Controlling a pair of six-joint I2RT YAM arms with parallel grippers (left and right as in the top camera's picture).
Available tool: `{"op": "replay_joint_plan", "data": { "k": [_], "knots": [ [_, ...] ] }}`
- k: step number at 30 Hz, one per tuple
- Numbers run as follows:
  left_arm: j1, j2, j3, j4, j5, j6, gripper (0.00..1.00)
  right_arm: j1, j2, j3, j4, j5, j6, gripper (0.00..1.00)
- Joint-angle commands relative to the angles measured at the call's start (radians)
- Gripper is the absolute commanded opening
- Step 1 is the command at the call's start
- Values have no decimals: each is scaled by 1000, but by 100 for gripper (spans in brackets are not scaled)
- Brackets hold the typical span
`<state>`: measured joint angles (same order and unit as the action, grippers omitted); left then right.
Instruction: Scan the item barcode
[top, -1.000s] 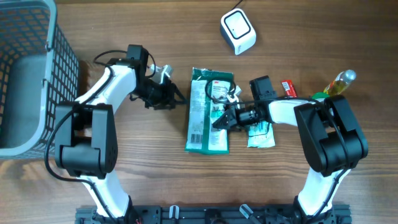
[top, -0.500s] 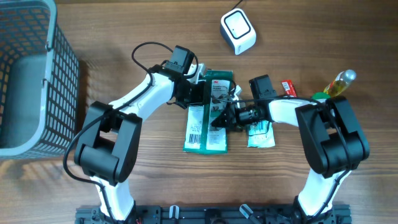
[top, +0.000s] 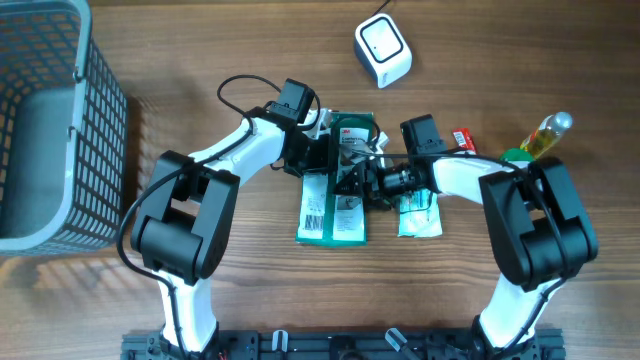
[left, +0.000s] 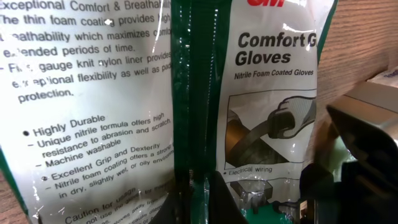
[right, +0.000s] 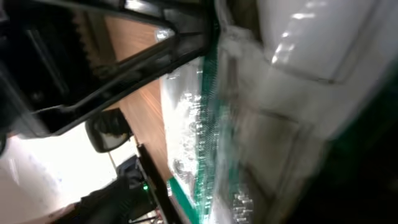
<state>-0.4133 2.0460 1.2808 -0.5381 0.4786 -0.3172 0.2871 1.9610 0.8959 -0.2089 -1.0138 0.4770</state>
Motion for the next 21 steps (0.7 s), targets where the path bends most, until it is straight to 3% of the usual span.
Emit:
{"op": "replay_joint_plan", "data": {
  "k": [1, 10, 15, 18, 21],
  "knots": [
    [-1, 82, -8, -4, -126, -35, 4, -4, 57, -39, -24, 285, 26, 85],
    [25, 101, -8, -19, -200, -88, 4, -1, 57, -39, -89, 389, 182, 83],
    [24, 101, -8, -19, -200, -88, 4, 80, 57, -39, -57, 472, 268, 83],
    [25, 101, -8, -20, -200, -88, 4, 121, 57, -39, 14, 481, 312, 72],
    [25, 101, -8, -26, -200, -88, 4, 126, 57, -39, 40, 499, 311, 51]
  ]
}}
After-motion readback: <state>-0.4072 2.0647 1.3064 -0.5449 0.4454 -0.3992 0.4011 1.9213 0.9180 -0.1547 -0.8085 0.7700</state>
